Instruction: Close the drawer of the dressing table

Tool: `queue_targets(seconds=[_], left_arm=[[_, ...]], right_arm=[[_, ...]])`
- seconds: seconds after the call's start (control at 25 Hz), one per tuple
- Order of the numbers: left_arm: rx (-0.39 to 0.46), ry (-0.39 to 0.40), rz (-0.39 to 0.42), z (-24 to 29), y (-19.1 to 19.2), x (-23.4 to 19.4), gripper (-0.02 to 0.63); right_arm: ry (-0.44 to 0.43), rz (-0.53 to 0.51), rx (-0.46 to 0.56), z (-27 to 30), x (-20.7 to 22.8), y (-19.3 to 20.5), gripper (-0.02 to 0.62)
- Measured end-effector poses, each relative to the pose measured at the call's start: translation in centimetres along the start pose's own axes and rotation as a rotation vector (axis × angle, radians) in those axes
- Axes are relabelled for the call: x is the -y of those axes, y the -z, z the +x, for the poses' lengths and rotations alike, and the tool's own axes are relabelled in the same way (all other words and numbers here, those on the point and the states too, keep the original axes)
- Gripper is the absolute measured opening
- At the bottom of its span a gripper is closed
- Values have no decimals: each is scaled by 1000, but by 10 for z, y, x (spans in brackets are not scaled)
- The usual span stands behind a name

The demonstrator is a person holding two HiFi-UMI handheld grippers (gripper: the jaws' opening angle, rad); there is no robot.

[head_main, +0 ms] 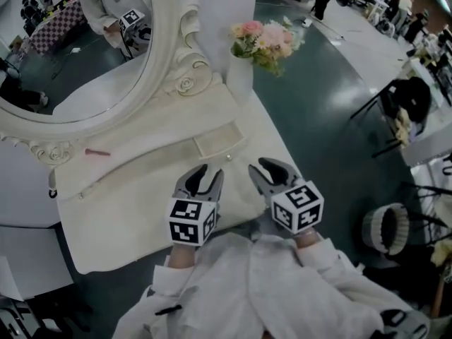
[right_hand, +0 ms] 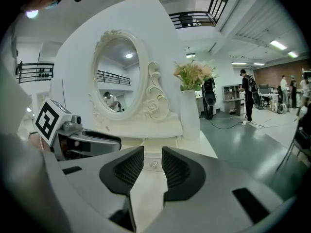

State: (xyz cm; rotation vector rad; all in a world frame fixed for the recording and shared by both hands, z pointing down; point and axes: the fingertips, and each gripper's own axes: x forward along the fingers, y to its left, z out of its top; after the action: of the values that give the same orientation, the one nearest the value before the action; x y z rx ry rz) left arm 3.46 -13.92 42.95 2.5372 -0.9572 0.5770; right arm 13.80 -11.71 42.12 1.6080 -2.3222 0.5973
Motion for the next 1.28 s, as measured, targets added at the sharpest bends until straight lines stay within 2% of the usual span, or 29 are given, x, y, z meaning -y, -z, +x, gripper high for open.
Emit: queue_targets(seconds=[0.52,1.08,1.28], left_arm=[[-33,-66,-76,17,15,-42,138],[-84,-134,-85,28,33,-57,153],[-102,-160,-83,31,35,-61,160]], right_arm=[[-54,-53,-55,56,14,-13,112],[-85,-114,-107,68,32,-3,114],[-122,-129,-134,73,43,2,121]])
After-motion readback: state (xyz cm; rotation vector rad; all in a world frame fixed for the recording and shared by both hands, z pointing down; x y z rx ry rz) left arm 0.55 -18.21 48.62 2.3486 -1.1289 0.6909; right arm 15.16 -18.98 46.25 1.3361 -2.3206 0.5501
